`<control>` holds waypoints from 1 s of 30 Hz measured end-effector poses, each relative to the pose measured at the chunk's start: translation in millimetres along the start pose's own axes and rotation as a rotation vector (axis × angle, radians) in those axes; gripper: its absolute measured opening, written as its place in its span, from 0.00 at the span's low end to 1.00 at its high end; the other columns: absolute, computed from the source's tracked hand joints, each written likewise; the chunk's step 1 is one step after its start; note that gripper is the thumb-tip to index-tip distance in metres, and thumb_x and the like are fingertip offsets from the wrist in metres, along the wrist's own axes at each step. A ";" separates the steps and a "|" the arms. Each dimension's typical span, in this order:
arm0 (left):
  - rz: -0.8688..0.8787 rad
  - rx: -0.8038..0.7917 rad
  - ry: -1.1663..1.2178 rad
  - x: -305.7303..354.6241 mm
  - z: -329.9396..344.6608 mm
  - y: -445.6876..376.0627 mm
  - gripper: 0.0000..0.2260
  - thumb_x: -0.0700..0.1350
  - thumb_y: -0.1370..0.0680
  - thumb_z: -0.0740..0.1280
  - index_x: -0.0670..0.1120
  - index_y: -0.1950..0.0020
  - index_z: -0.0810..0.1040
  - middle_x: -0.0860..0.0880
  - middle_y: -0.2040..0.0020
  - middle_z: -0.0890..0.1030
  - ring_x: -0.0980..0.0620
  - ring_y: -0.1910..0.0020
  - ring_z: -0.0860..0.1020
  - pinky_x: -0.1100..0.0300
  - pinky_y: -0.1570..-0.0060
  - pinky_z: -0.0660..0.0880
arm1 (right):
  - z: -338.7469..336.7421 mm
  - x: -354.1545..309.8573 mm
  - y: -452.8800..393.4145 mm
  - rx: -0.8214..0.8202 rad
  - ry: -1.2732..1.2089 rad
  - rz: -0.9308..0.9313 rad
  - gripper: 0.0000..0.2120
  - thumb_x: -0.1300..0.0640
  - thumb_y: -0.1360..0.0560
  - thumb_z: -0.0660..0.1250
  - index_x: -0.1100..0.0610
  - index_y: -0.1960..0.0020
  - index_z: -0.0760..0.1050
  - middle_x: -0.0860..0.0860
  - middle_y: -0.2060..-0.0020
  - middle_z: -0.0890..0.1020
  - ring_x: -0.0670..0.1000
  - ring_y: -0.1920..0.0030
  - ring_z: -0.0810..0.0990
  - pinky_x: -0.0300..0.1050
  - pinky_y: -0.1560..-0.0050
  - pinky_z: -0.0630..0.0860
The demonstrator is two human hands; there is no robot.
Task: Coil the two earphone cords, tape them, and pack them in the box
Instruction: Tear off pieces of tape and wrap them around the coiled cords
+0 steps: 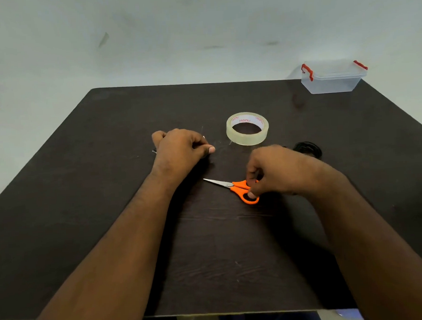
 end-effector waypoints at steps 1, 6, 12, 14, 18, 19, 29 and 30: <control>0.009 0.003 -0.012 0.2 -0.3 -0.1 0.08 0.59 0.27 0.69 0.56 0.56 0.84 0.59 0.58 0.83 0.61 0.48 0.71 0.56 0.50 0.55 | 1.5 -1.3 0.3 0.009 0.035 0.000 0.07 0.52 0.32 0.76 0.53 0.62 0.79 0.47 0.60 0.81 0.47 0.57 0.78 0.41 0.61 0.73; 0.044 0.009 -0.040 2.2 -3.1 -0.2 0.08 0.58 0.27 0.70 0.56 0.57 0.84 0.59 0.57 0.83 0.61 0.50 0.72 0.57 0.53 0.52 | -0.2 -7.3 1.1 -0.011 0.392 -0.038 0.08 0.51 0.27 0.66 0.55 0.56 0.72 0.50 0.60 0.74 0.53 0.56 0.76 0.47 0.61 0.72; 0.059 0.002 -0.064 3.0 -4.4 -1.1 0.07 0.58 0.26 0.70 0.56 0.56 0.84 0.59 0.61 0.82 0.60 0.53 0.72 0.57 0.52 0.52 | -42.8 10.6 -11.1 -0.035 0.659 -0.019 0.07 0.54 0.25 0.66 0.57 0.56 0.78 0.52 0.59 0.80 0.52 0.61 0.79 0.44 0.63 0.73; 0.064 -0.007 -0.065 3.4 -4.6 -0.4 0.07 0.57 0.26 0.70 0.56 0.56 0.84 0.61 0.63 0.79 0.60 0.53 0.72 0.56 0.51 0.52 | -50.5 15.1 -18.8 -0.046 0.753 -0.034 0.07 0.53 0.25 0.66 0.56 0.59 0.75 0.53 0.58 0.78 0.53 0.62 0.76 0.43 0.63 0.70; 0.061 -0.009 -0.062 2.9 -4.9 -0.5 0.06 0.56 0.26 0.70 0.56 0.56 0.84 0.59 0.60 0.83 0.61 0.53 0.72 0.56 0.52 0.52 | -68.9 16.2 -29.0 0.019 0.788 -0.067 0.07 0.53 0.28 0.69 0.53 0.58 0.73 0.52 0.56 0.76 0.54 0.61 0.77 0.46 0.62 0.74; 0.060 -0.003 -0.061 2.8 -5.1 -0.5 0.06 0.56 0.26 0.70 0.56 0.56 0.84 0.59 0.59 0.83 0.61 0.53 0.73 0.56 0.52 0.52 | -74.2 14.2 -30.6 0.015 0.808 -0.074 0.08 0.51 0.29 0.70 0.52 0.57 0.71 0.52 0.56 0.76 0.53 0.61 0.76 0.46 0.63 0.73; 0.080 0.033 -0.071 3.9 -3.8 -2.0 0.06 0.56 0.26 0.71 0.56 0.57 0.84 0.59 0.58 0.84 0.60 0.51 0.75 0.56 0.55 0.50 | -98.9 -33.6 -46.3 -0.065 1.066 0.037 0.28 0.42 0.33 0.71 0.49 0.37 0.68 0.50 0.49 0.71 0.55 0.56 0.73 0.46 0.69 0.70; 0.087 0.035 -0.076 4.1 -3.9 -2.0 0.06 0.55 0.26 0.71 0.56 0.56 0.84 0.59 0.58 0.84 0.59 0.50 0.75 0.56 0.55 0.50 | -96.9 -34.5 -51.9 -0.064 1.044 0.023 0.26 0.43 0.33 0.71 0.49 0.38 0.70 0.50 0.49 0.73 0.55 0.55 0.75 0.49 0.66 0.74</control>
Point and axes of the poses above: each hand's wrist, its own y-axis away from the middle knuckle, its own z-axis out of the palm, x = y × z, the point moved 2 cm from there along -y, towards the middle knuckle
